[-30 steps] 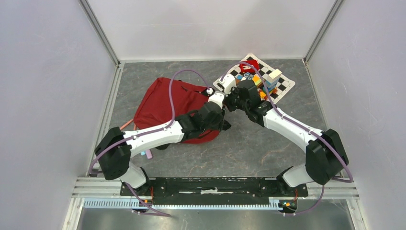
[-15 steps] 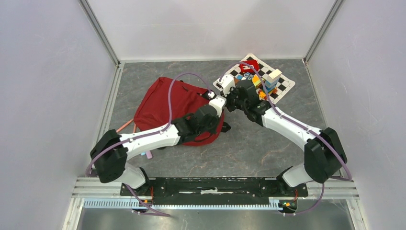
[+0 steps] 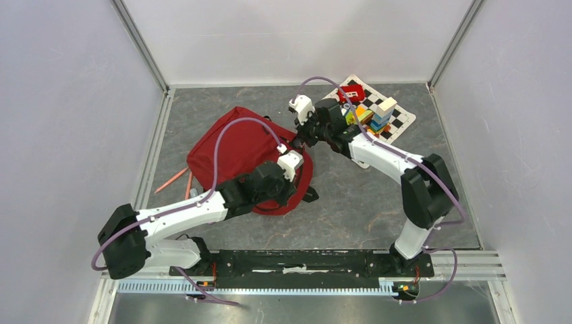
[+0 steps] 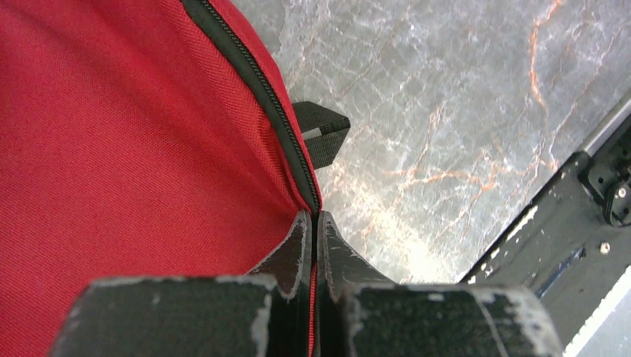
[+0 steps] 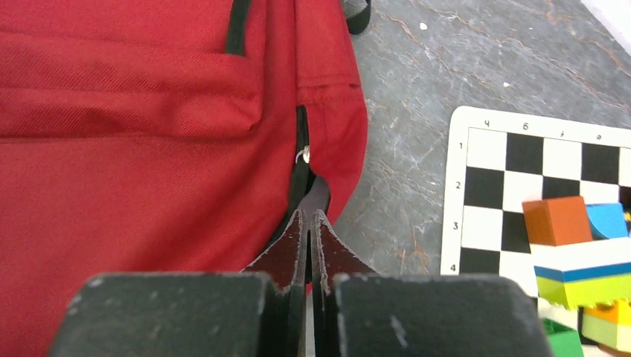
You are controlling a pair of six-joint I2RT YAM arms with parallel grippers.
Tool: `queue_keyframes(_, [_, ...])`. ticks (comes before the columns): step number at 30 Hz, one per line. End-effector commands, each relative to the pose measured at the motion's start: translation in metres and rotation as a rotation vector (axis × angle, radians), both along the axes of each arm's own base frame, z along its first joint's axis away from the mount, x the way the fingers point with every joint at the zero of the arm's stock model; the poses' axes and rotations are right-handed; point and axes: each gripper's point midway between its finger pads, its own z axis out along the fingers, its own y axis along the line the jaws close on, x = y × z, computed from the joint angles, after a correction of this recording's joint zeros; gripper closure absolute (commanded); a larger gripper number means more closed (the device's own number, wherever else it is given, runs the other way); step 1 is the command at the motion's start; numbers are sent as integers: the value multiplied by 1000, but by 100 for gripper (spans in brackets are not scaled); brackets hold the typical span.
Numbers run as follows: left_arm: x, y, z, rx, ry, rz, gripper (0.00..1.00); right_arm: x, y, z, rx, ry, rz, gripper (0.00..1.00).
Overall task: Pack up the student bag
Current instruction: Zip the student bag at the center of the board.
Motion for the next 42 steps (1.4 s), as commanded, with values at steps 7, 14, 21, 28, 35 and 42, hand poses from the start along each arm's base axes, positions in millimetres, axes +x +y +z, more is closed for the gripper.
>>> queue_keyframes(7, [-60,41,-19,63,148,-111,98,62,29,34,53,-152,12,100])
queue_keyframes(14, [-23,33,25,-32,86,103,60,46,23,42,64,-146,26,100])
queue_keyframes(21, [18,1,35,-111,87,239,33,23,11,44,70,-133,32,100])
queue_keyframes(28, [70,-6,30,-92,50,418,23,14,7,47,81,-126,29,100])
queue_keyframes(35, [97,-18,24,-65,-2,464,38,8,5,47,81,-108,34,100])
queue_keyframes(42, [105,-27,21,-19,-45,417,85,8,5,47,81,-107,30,100])
